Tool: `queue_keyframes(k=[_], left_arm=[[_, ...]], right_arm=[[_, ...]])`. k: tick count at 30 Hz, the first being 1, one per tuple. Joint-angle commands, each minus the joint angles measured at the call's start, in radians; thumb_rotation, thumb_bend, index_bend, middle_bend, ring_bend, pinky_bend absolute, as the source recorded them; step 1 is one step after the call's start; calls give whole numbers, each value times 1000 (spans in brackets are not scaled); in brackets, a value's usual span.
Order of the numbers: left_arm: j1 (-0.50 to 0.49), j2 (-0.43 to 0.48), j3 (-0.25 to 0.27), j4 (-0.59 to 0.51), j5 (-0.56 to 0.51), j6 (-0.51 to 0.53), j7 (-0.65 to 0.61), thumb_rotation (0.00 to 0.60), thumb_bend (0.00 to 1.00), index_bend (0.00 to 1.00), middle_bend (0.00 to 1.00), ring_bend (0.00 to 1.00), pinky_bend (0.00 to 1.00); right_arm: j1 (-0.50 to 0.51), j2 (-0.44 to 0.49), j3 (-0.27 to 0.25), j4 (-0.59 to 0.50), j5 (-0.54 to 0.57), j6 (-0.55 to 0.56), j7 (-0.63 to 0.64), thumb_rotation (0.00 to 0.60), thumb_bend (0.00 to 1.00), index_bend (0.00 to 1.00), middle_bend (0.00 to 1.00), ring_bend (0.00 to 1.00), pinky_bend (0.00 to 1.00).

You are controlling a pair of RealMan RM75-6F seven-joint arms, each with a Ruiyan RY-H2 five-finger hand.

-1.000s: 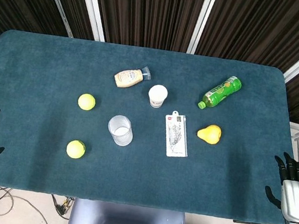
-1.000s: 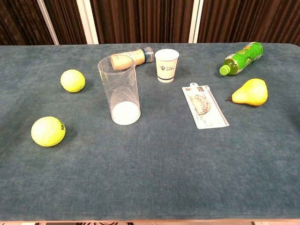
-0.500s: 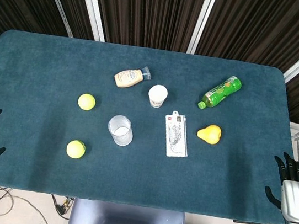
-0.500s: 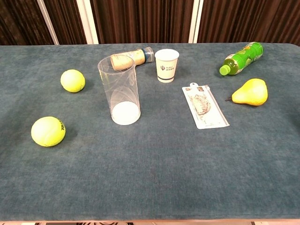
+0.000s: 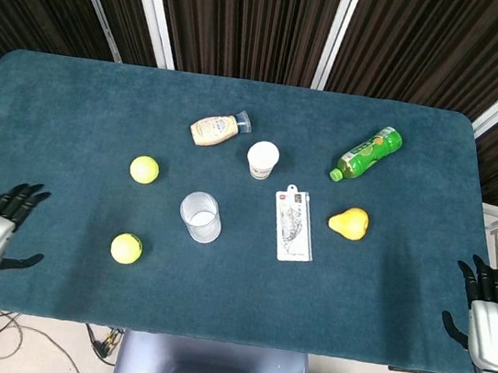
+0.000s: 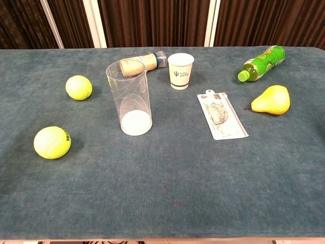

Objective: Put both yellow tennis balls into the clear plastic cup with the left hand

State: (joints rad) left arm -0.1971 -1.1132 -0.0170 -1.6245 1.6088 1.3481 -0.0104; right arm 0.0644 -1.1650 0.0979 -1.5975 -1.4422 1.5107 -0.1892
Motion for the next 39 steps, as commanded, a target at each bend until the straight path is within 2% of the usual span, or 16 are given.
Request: queue_keyframes(k=[1,2,3,6,14,19,27,31,39], left_arm=[[-128,17,-12,-56,-10,-196,55,600,100,109,67,32,168],[-147,14,-16,-65,-18,-227,64,600,100,109,67,32,168],[-165,9,-21,-74,-25,-255,75,600,100,109,68,32,168],[-217,-21,-33,-83,-39,-325,136,600,100,109,69,32,169],[-295,-122,-46,-90,-105,-438,274,600,99,109,71,33,176],[-328,-170,-42,-91,-162,-491,340,600,99,128,102,63,213],[-343,-213,-24,-59,-218,-501,415,600,102,177,154,112,264],[-345,-227,-19,-41,-226,-491,423,600,107,210,201,162,320],[-346,-237,-5,-5,-235,-475,418,600,130,236,239,183,335]], right_arm=[[0,1,2,0,3,1,-1,600,340,143,75,112,397],[-1,1,2,0,4,1,-1,600,340,143,75,112,226],[-1,0,3,0,6,2,-1,600,340,143,75,112,140],[-2,0,3,-1,8,1,-2,600,340,143,75,112,113],[-1,2,3,-1,11,-3,0,600,340,143,75,112,112],[-5,6,6,-5,14,4,3,600,339,143,75,112,115],[-9,9,13,-9,26,9,7,600,340,143,75,112,291],[-9,8,14,-10,30,6,4,600,340,143,75,113,170],[-8,7,18,-12,53,-7,-2,600,339,143,75,113,380]])
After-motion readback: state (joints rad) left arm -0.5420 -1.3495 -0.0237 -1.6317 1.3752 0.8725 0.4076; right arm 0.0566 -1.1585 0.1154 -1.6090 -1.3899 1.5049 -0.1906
